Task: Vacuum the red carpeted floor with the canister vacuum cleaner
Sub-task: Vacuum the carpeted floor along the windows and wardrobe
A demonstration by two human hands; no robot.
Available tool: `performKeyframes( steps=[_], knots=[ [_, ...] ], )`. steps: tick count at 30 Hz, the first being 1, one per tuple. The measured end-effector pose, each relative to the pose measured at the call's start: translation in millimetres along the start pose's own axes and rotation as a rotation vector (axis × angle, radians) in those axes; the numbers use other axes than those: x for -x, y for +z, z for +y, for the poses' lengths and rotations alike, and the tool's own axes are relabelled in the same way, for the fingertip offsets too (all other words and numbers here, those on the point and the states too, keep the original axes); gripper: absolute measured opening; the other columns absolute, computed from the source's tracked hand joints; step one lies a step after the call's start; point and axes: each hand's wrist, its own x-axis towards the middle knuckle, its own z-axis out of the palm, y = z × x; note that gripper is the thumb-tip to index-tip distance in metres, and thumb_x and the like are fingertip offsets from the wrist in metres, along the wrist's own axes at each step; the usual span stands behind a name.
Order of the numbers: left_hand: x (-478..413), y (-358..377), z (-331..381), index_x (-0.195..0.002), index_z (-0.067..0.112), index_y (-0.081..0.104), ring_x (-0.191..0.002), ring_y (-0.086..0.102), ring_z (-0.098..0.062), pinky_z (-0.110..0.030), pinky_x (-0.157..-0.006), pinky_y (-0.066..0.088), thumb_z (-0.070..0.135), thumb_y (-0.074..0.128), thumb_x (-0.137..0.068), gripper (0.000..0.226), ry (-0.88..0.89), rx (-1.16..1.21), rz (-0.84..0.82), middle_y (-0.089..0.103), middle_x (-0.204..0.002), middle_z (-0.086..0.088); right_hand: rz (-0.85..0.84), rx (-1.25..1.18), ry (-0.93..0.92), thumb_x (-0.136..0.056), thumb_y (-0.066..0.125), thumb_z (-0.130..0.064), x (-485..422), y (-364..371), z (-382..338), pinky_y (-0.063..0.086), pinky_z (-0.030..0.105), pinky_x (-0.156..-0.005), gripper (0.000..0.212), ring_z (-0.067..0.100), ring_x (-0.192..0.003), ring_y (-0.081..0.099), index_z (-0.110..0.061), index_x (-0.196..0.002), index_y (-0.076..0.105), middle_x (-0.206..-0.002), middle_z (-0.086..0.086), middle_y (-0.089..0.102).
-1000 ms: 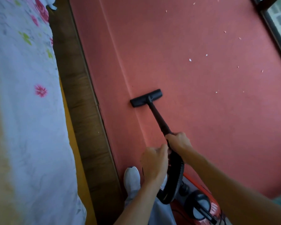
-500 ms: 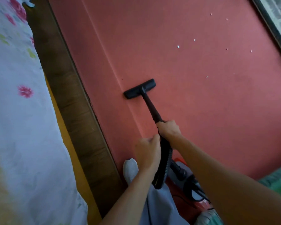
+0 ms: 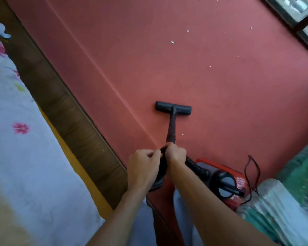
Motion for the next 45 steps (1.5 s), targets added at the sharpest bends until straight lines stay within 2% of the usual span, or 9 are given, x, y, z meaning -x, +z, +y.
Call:
performKeyframes(
  steps=[4,11,17,27,30,35,38,41,45],
  knots=[
    [11,-11,-5,-0.059,0.002,0.061,-0.055,0.060,-0.029,-0.046,-0.054,0.049,0.032,0.056,-0.081,0.038,0.111,-0.133,-0.167,0.062,-0.059,-0.013,0.043,-0.265,0.084,-0.088,0.056,-0.016,19,-11,31,0.048,0.033,-0.058,0.014,0.025,-0.055,0.056,-0.005,-0.087,0.065,-0.061,0.007,0.058],
    [27,-30,-21,-0.051,0.006,0.052,-0.044,0.048,-0.019,-0.037,-0.045,0.042,0.028,0.060,-0.088,0.043,0.206,-0.246,-0.335,0.054,-0.049,-0.007,0.090,-0.473,0.132,-0.093,0.054,-0.015,47,-12,67,0.035,0.021,-0.036,0.012,0.014,-0.036,0.045,-0.007,-0.090,0.062,-0.055,0.004,0.051],
    [34,-40,-20,-0.061,0.009,0.069,-0.055,0.062,-0.024,-0.042,-0.049,0.048,0.029,0.059,-0.086,0.034,0.265,-0.271,-0.309,0.066,-0.058,-0.007,0.078,-0.530,0.168,-0.092,0.058,-0.019,59,-13,76,0.041,0.028,-0.048,0.016,0.019,-0.046,0.053,-0.004,-0.095,0.066,-0.057,0.005,0.055],
    [39,-42,-12,-0.060,0.009,0.070,-0.053,0.062,-0.025,-0.045,-0.050,0.048,0.031,0.057,-0.084,0.035,0.283,-0.308,-0.275,0.067,-0.057,-0.006,-0.019,-0.544,0.248,-0.069,0.058,-0.027,56,-9,80,0.060,0.052,-0.075,0.031,0.032,-0.067,0.067,-0.006,-0.090,0.064,-0.074,0.013,0.065],
    [34,-37,-12,-0.062,0.006,0.070,-0.054,0.061,-0.029,-0.043,-0.046,0.046,0.032,0.056,-0.084,0.037,0.287,-0.321,-0.282,0.067,-0.058,-0.009,0.032,-0.509,0.251,-0.080,0.058,-0.023,52,-9,72,0.061,0.047,-0.071,0.026,0.033,-0.072,0.069,-0.003,-0.094,0.065,-0.083,0.015,0.069],
    [30,-22,-13,-0.059,0.004,0.066,-0.057,0.059,-0.025,-0.043,-0.052,0.047,0.027,0.060,-0.087,0.036,0.291,-0.304,-0.259,0.062,-0.061,-0.008,0.099,-0.475,0.232,-0.090,0.056,-0.021,34,-19,55,0.045,0.031,-0.052,0.019,0.024,-0.055,0.058,-0.007,-0.078,0.061,-0.066,0.008,0.060],
    [30,-11,-4,-0.059,0.006,0.067,-0.060,0.058,-0.019,-0.038,-0.055,0.049,0.024,0.061,-0.089,0.035,0.315,-0.281,-0.267,0.061,-0.065,-0.003,0.129,-0.457,0.213,-0.083,0.057,-0.022,17,-20,42,0.047,0.034,-0.058,0.013,0.026,-0.058,0.054,-0.009,-0.079,0.058,-0.071,0.007,0.056],
    [26,-7,5,-0.053,0.005,0.060,-0.053,0.052,-0.017,-0.033,-0.050,0.037,0.025,0.058,-0.087,0.040,0.316,-0.295,-0.254,0.057,-0.059,-0.002,0.114,-0.470,0.219,-0.084,0.056,-0.020,16,-25,36,0.049,0.035,-0.060,0.012,0.024,-0.055,0.053,-0.010,-0.079,0.057,-0.069,0.006,0.054],
    [20,-17,9,-0.059,0.004,0.068,-0.057,0.061,-0.029,-0.046,-0.053,0.048,0.039,0.050,-0.078,0.044,0.271,-0.313,-0.289,0.067,-0.060,-0.012,0.050,-0.506,0.284,-0.086,0.057,-0.023,27,-23,52,0.053,0.033,-0.053,0.020,0.027,-0.057,0.063,-0.005,-0.083,0.064,-0.071,0.012,0.065]
  ],
)
